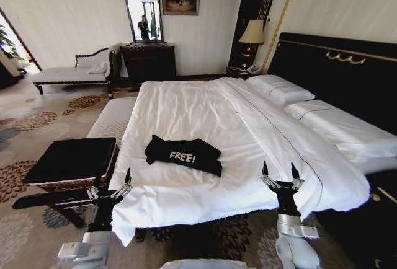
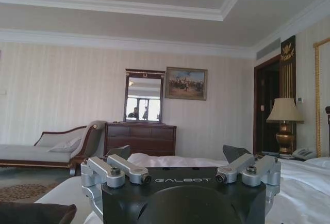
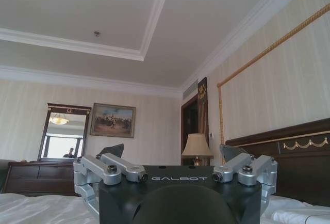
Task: Fold the clothes on the bed and place them into the basket.
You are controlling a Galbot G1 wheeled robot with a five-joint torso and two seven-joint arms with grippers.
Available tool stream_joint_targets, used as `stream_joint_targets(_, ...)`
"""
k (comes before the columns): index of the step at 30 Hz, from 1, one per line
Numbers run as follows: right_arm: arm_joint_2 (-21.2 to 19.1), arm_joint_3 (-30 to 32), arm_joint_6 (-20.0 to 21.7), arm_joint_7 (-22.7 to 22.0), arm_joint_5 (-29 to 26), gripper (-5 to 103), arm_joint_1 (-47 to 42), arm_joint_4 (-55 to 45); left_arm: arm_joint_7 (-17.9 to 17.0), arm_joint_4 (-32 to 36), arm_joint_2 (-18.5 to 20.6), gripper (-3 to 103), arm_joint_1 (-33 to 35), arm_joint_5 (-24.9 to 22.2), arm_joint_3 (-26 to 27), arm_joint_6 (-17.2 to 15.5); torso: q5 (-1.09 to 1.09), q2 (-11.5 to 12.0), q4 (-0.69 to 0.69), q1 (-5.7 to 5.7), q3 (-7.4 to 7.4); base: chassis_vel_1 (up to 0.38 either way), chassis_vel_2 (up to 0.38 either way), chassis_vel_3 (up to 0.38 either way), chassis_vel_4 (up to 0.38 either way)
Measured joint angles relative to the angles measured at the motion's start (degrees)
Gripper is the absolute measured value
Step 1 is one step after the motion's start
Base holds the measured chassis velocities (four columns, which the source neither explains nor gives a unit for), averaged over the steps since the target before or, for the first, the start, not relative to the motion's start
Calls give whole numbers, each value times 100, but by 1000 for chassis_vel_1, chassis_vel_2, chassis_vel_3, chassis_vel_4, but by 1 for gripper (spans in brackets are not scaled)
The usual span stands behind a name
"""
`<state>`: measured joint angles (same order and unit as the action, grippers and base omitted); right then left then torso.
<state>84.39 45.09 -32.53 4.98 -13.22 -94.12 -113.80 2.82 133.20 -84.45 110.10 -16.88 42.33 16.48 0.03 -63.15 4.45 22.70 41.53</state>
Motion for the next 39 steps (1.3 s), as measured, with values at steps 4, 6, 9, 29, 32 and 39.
stream_joint_targets(4,-2,1,-1,-1,37,100,16,31,2,0,-7,100,-1,0,-4,1,0,0,2,1,0,-106,-28,98,20)
stream_joint_targets(6,3,-2,-5,-1,58,100,22,45,2,0,-8,100,-2,0,-3,1,-4,0,1,0,0,-38,6,18,-15)
stream_joint_targets(9,13,-10,-14,-1,74,100,24,59,2,0,-9,100,1,-1,-2,2,-6,-1,2,0,-1,-7,67,13,-54)
stream_joint_targets(29,29,-152,-209,4,40,100,88,168,0,58,-4,100,46,-2,19,15,-3,4,0,10,3,-146,156,149,-146)
stream_joint_targets(32,29,-155,-217,9,40,100,88,187,0,58,-1,100,46,-2,22,15,-4,3,2,5,2,0,0,0,0)
stream_joint_targets(39,11,-144,-251,77,40,100,87,229,0,47,-2,100,34,4,14,14,-4,-5,2,-10,-4,28,-19,-28,31)
